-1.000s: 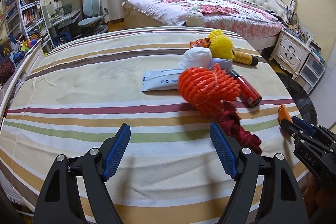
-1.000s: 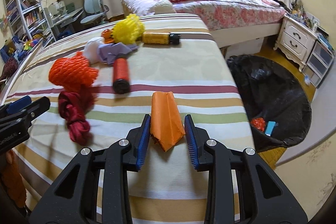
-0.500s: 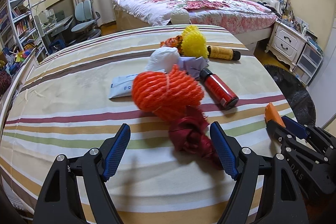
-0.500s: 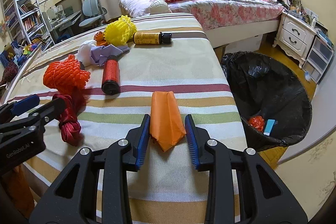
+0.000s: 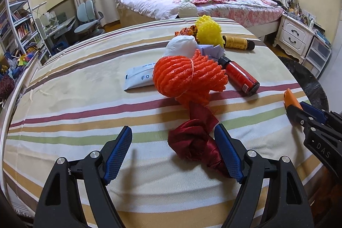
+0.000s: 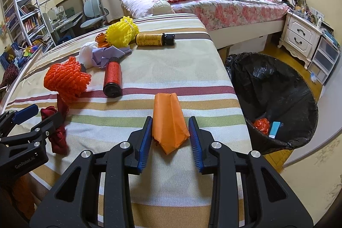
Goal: Collect trash
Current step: 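Grasp the dark red cloth with the left gripper while the right gripper holds the paper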
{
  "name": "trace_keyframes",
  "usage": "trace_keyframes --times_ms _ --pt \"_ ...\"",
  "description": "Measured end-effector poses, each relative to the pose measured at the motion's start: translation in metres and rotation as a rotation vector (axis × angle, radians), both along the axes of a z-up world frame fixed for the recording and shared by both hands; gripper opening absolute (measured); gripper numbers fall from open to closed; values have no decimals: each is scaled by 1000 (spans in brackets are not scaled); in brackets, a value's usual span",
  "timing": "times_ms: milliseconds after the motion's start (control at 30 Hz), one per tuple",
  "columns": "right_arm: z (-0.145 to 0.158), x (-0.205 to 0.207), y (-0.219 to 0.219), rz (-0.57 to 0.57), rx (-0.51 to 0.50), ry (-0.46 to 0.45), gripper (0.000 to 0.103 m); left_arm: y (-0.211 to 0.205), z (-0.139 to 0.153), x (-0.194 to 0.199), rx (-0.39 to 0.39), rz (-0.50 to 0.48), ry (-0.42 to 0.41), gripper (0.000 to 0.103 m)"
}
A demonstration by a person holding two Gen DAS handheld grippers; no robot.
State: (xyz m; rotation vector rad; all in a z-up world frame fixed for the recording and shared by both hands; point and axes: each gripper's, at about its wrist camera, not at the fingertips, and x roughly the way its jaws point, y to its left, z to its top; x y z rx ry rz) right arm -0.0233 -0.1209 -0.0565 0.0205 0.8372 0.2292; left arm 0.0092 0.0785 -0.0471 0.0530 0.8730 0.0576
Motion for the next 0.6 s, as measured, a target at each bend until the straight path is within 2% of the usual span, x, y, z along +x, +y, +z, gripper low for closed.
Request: trace_keyframes --times_ms 100,300,600 --pt "0 0 0 -1 -4 -1 33 -4 4 1 -27 -10 -5 77" --pt "0 0 0 0 -1 -1 34 -15 -7 5 -9 -31 23 77" --pt "0 0 0 0 1 -1 34 4 -6 -6 -28 -13 42 77"
